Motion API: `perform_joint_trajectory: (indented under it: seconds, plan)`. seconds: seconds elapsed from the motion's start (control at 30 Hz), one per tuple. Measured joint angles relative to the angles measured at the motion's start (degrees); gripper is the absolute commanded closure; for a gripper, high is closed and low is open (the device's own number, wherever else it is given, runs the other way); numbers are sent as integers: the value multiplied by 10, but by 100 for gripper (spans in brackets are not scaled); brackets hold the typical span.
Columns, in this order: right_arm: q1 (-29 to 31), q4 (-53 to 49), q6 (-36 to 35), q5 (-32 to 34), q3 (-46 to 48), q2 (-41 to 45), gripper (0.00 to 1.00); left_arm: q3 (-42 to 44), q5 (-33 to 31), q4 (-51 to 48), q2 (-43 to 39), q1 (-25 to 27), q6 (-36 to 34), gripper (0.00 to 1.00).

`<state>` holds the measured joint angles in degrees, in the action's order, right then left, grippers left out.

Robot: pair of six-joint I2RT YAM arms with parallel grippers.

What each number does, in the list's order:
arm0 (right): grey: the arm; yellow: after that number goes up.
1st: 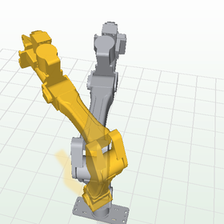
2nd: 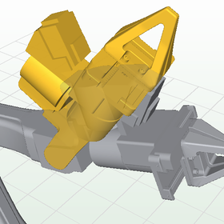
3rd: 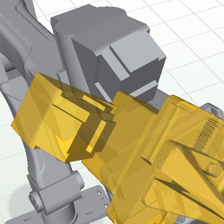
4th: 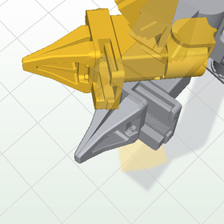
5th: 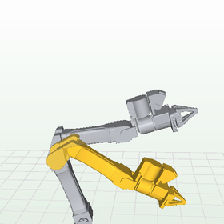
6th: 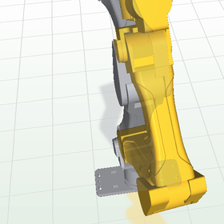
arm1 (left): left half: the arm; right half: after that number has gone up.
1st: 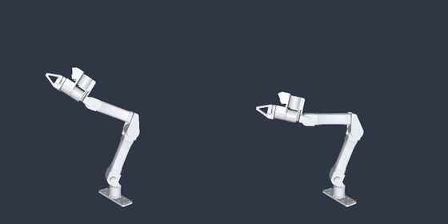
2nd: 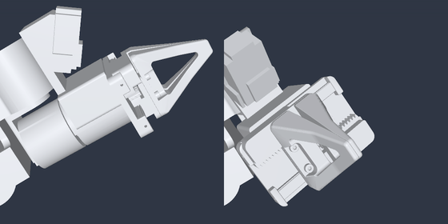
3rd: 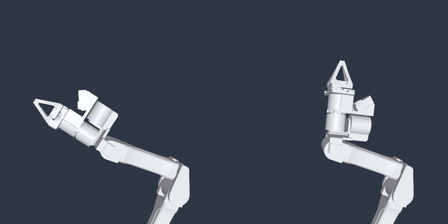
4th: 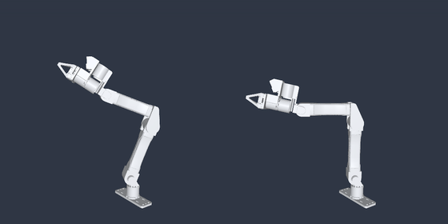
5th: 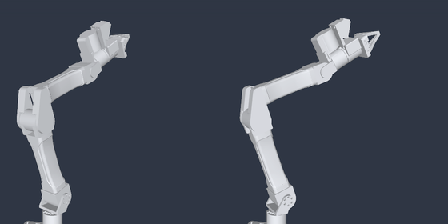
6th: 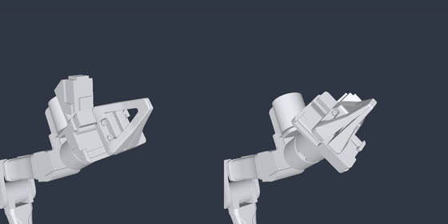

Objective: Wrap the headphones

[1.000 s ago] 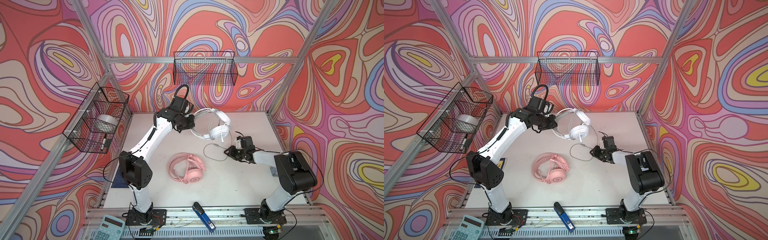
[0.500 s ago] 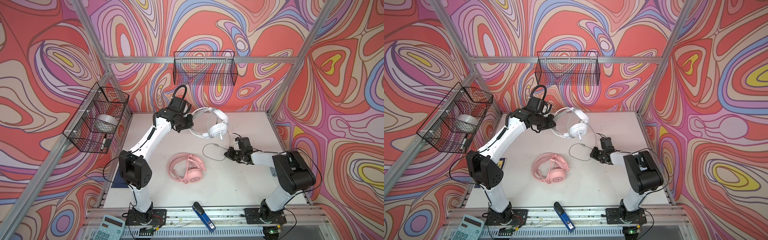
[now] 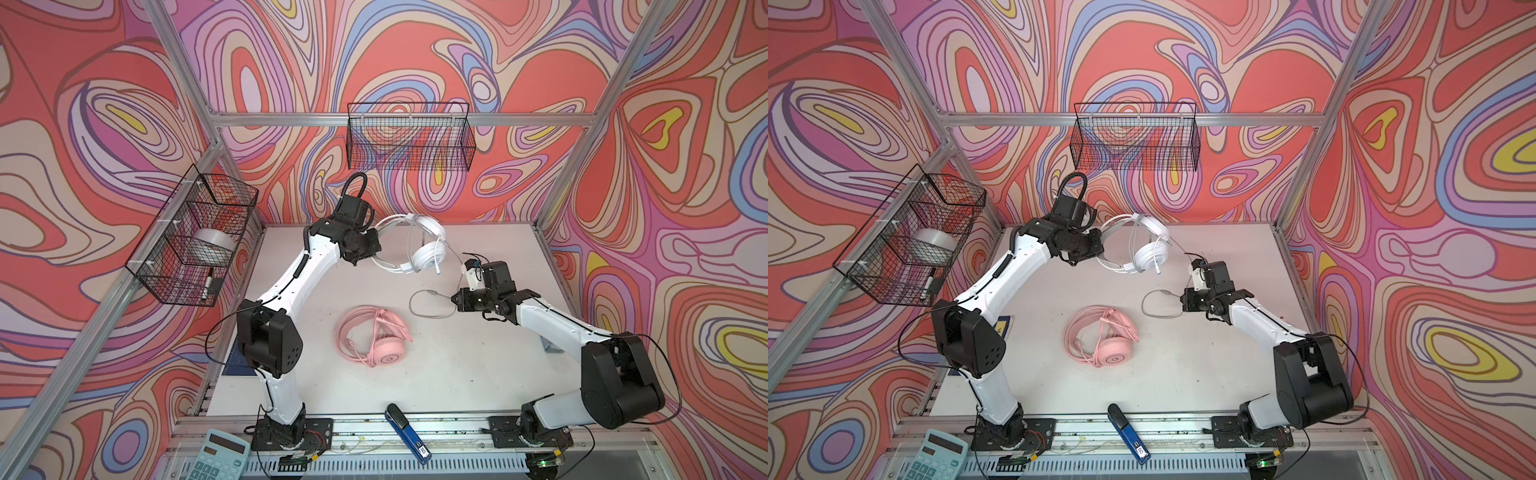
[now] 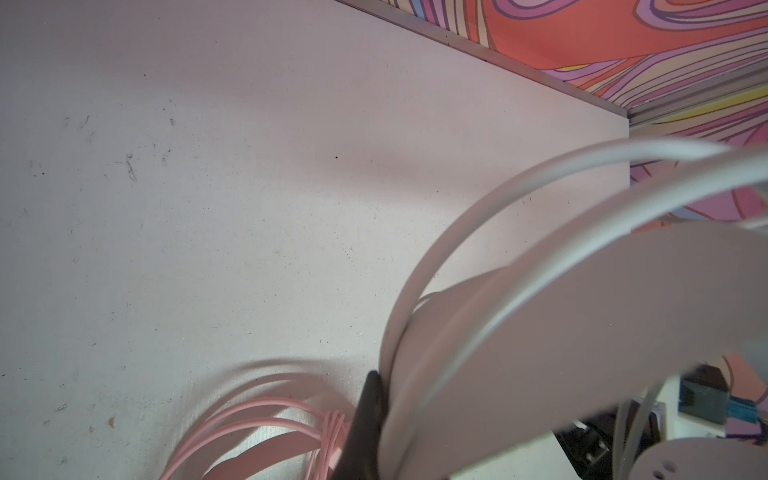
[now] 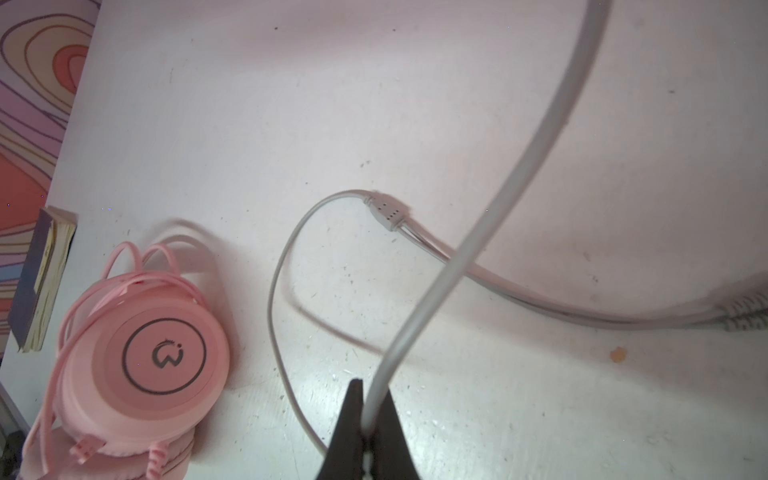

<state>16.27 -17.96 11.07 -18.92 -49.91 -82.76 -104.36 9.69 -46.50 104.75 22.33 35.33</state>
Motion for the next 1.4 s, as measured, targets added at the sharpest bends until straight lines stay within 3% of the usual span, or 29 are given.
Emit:
perform_joint_trajectory:
  seconds: [0.27, 0.53, 1.03, 1.4]
  plan:
    - [72, -135, -145, 36, -37, 40, 100, 0, -26, 0, 0, -7, 40, 100]
    - [95, -151, -221, 47, -18, 126, 100, 2, -41, 12, 0, -14, 84, 100]
    - [193, -206, -290, 41, -93, 44, 100, 12, -79, 16, 0, -14, 104, 100]
    - [207, -273, -361, -15, -159, 37, 100, 12, -137, 3, 10, -13, 101, 100]
